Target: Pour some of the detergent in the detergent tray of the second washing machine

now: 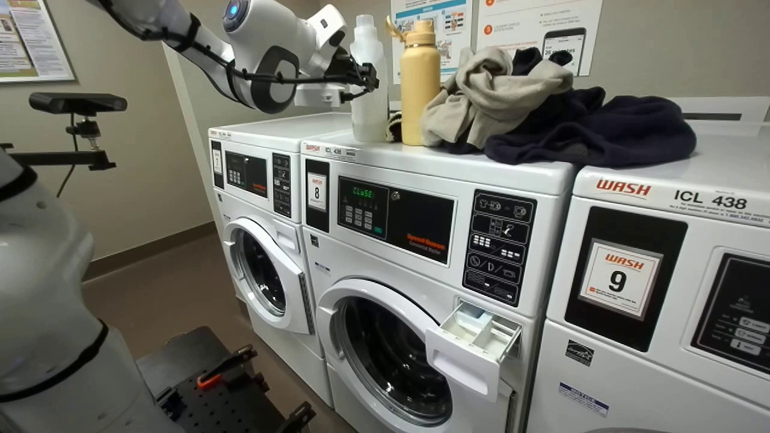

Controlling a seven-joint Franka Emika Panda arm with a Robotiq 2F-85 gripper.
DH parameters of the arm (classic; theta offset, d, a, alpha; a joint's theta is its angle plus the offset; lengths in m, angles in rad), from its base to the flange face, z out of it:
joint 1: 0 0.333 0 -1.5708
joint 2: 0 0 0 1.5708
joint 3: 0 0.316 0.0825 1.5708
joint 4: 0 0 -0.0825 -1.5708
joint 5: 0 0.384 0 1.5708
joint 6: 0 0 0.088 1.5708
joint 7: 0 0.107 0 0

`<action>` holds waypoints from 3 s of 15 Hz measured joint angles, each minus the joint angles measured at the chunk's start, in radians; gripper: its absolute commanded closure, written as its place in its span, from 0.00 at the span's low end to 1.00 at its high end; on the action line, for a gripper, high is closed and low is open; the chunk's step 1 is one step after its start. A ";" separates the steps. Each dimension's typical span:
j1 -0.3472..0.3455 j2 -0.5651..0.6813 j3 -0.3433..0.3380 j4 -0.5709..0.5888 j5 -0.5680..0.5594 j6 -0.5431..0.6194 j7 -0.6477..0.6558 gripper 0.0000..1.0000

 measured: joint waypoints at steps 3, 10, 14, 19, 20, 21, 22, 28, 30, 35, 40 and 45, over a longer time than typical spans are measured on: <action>-0.022 -0.001 0.030 0.001 -0.001 0.000 -0.002 0.91; -0.061 -0.006 0.078 0.000 -0.001 0.000 -0.002 0.90; -0.065 -0.007 0.081 0.000 0.000 0.000 0.001 0.90; -0.028 -0.017 0.035 -0.006 -0.001 -0.015 0.010 0.90; -0.006 -0.021 0.009 -0.008 -0.002 -0.024 0.020 0.90; 0.023 -0.027 -0.024 -0.012 -0.003 -0.036 0.026 0.90; 0.057 -0.034 -0.062 -0.015 -0.004 -0.053 0.033 0.90; 0.296 -0.128 -0.328 -0.064 -0.031 -0.171 0.075 0.90; 0.346 -0.172 -0.396 -0.090 -0.029 -0.190 0.073 0.90; 0.384 -0.280 -0.488 -0.150 -0.029 -0.239 0.063 0.90; 0.342 -0.368 -0.531 -0.177 -0.136 -0.430 0.105 0.90; 0.271 -0.432 -0.554 -0.180 -0.233 -0.553 0.143 0.90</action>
